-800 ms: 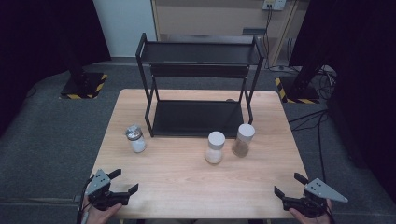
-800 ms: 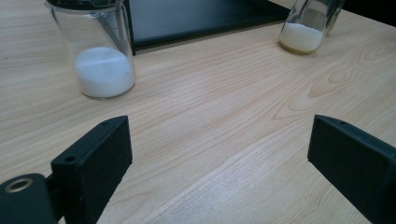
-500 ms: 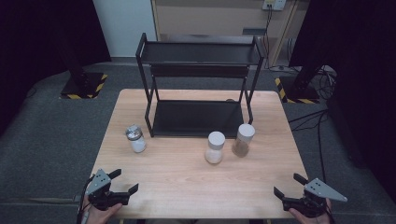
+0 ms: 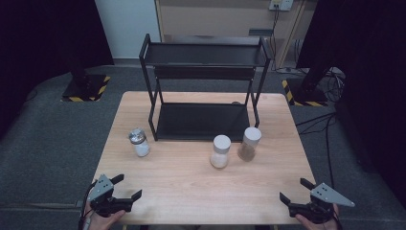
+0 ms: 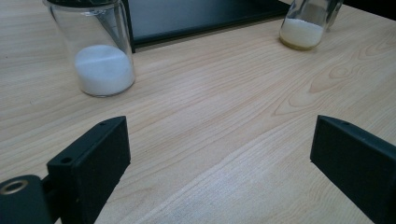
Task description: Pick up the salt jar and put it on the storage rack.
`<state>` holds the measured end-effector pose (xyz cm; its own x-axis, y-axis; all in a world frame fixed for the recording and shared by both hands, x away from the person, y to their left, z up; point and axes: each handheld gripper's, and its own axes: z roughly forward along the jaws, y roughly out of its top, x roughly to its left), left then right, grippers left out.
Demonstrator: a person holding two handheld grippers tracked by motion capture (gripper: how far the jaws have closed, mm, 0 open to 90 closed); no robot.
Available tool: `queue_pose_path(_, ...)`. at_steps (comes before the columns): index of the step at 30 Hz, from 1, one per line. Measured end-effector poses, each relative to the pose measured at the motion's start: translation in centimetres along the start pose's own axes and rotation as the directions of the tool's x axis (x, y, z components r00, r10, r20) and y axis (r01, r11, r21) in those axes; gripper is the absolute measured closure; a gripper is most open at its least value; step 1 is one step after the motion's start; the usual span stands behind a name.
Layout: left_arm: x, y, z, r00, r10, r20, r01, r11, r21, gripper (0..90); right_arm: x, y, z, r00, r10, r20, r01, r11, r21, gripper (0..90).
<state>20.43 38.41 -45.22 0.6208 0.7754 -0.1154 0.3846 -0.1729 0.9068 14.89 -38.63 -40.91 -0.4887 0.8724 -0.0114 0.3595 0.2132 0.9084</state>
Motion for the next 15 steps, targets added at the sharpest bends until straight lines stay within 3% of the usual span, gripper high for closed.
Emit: queue_pose_path(15,-0.26,0.22,0.0,0.9998,-0.017,-0.014,0.017,0.9999,0.001,1.1,-0.14,0.01,0.05,0.9998,-0.005,-0.019,0.005,1.0,0.0,3.5)
